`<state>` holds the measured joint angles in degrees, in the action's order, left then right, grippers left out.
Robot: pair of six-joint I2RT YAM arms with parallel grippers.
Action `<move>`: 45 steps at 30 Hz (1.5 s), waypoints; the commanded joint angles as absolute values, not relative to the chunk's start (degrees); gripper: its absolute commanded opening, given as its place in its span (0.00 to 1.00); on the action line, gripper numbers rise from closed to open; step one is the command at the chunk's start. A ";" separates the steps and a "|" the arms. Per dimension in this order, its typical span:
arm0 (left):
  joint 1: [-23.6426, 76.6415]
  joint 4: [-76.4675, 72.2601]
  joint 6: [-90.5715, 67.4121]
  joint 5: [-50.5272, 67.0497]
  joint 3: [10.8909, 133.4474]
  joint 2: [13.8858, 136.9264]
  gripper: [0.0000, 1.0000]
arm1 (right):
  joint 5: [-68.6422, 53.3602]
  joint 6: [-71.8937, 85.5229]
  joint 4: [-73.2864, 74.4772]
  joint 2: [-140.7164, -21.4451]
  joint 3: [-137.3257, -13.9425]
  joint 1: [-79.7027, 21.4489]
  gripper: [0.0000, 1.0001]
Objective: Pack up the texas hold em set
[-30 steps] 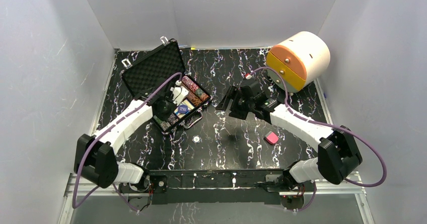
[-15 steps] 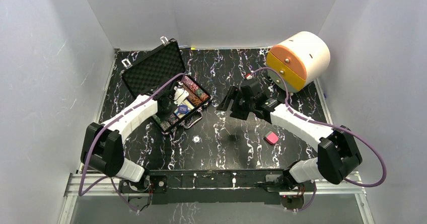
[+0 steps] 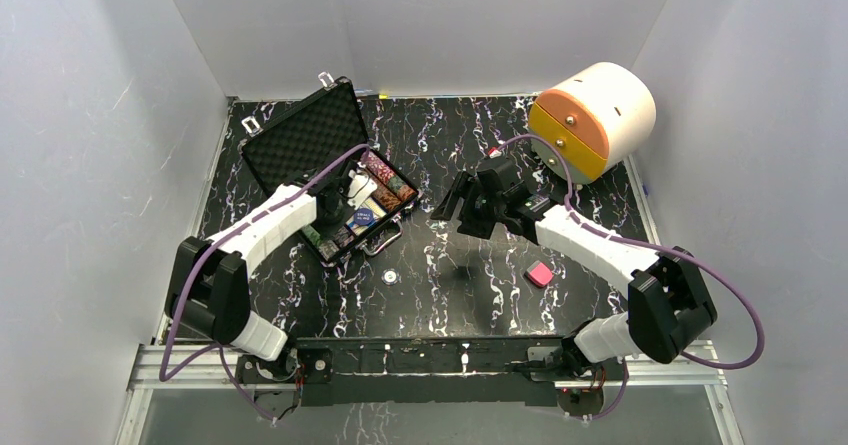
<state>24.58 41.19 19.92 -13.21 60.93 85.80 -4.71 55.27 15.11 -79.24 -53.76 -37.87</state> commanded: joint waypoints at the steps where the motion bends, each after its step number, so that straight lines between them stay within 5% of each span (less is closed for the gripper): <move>1: 23.86 49.12 20.15 -7.76 60.64 85.17 0.00 | -5.01 54.93 14.15 -78.74 -54.00 -37.54 0.82; 15: 25.03 52.87 20.34 -4.30 60.80 85.40 0.00 | -5.77 55.10 14.24 -79.26 -54.27 -37.57 0.81; 29: 24.63 50.59 18.94 -19.29 58.24 88.03 0.00 | -6.31 55.20 14.24 -79.11 -54.23 -37.53 0.81; 37: 23.81 48.49 18.90 -17.75 58.54 87.48 0.00 | -6.49 55.24 14.08 -79.25 -54.42 -37.47 0.80; 41: 23.82 45.54 18.06 -14.46 58.72 85.68 0.25 | -6.59 55.20 13.82 -79.35 -54.45 -37.57 0.80; 45: 23.73 43.20 17.31 -14.52 58.70 84.73 0.32 | -6.95 55.20 13.58 -79.54 -54.49 -37.59 0.80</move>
